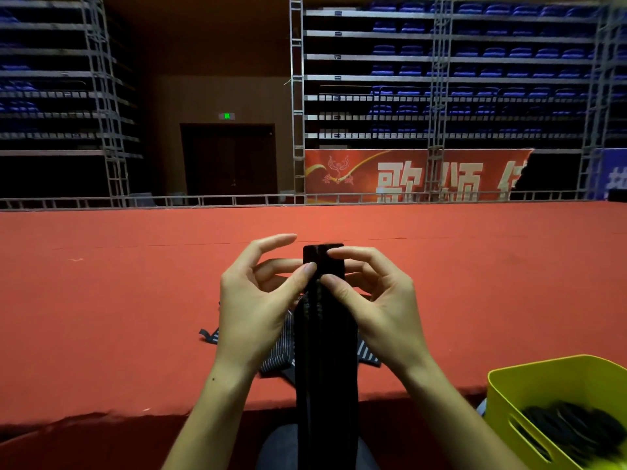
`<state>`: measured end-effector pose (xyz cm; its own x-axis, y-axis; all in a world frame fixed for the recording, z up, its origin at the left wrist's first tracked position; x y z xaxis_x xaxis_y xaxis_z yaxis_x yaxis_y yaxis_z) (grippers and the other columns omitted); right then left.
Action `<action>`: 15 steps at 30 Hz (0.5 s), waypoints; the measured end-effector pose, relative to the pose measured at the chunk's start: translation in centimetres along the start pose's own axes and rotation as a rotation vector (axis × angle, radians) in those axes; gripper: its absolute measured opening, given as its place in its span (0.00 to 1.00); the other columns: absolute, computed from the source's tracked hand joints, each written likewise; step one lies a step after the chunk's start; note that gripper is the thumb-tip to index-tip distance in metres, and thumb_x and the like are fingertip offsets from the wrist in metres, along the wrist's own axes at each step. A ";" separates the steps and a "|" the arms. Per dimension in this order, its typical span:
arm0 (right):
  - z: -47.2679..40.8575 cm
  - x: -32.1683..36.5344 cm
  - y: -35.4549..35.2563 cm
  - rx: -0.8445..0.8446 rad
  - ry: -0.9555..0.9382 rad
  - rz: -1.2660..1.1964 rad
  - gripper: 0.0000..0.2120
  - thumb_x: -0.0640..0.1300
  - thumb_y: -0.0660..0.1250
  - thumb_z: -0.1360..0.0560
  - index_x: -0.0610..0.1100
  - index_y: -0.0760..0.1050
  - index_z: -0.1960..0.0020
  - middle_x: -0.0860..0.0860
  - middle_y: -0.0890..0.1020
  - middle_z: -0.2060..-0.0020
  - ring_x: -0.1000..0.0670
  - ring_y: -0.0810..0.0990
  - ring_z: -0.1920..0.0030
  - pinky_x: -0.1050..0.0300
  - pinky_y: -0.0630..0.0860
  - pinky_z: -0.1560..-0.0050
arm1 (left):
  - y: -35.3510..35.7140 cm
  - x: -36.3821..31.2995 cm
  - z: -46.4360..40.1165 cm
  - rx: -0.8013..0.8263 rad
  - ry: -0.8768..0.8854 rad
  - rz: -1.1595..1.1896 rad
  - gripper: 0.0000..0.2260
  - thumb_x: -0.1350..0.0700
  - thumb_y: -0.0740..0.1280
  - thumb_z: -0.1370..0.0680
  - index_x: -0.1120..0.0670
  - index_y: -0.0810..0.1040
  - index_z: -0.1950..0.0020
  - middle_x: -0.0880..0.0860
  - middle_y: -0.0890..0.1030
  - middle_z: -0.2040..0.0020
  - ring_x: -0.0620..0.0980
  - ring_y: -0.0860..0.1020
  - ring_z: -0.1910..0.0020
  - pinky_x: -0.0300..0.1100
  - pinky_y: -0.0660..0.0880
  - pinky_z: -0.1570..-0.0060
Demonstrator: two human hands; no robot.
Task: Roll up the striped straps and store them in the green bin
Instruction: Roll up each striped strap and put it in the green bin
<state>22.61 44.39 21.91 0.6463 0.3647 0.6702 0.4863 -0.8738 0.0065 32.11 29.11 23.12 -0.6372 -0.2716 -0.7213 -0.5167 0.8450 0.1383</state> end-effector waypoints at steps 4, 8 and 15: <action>-0.7 0.0 0.5 0.015 -0.011 -0.016 0.21 0.39 0.77 0.21 0.52 0.79 0.30 0.48 0.89 0.48 0.46 0.89 0.47 0.45 0.85 0.44 | -0.1 -0.3 -0.7 -0.004 0.040 -0.021 0.19 0.64 0.78 0.23 0.52 0.82 0.34 0.55 0.90 0.54 0.53 0.89 0.51 0.43 0.85 0.52; -2.0 -0.6 0.6 0.011 -0.034 -0.009 0.22 0.37 0.76 0.20 0.51 0.79 0.29 0.48 0.89 0.49 0.46 0.89 0.48 0.43 0.85 0.44 | 0.1 0.2 -2.3 0.010 0.060 -0.041 0.19 0.63 0.78 0.22 0.52 0.81 0.33 0.54 0.90 0.54 0.52 0.89 0.53 0.41 0.83 0.54; -4.7 -4.4 1.4 0.019 -0.014 -0.014 0.26 0.39 0.75 0.19 0.53 0.74 0.24 0.47 0.89 0.48 0.45 0.89 0.48 0.42 0.86 0.47 | -0.7 4.2 -4.6 0.015 0.038 -0.101 0.21 0.61 0.78 0.21 0.51 0.79 0.30 0.54 0.90 0.54 0.52 0.89 0.52 0.45 0.84 0.54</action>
<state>17.72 40.07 22.46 0.6473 0.3819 0.6597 0.5067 -0.8621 0.0019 27.17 25.24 23.12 -0.6037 -0.3728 -0.7047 -0.5708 0.8192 0.0556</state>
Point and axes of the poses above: each hand's wrist, its own z-axis away from the middle knuckle, its own y-axis out of the palm, x = y × z, the point moved 7 cm from there along -z, towards the middle knuckle
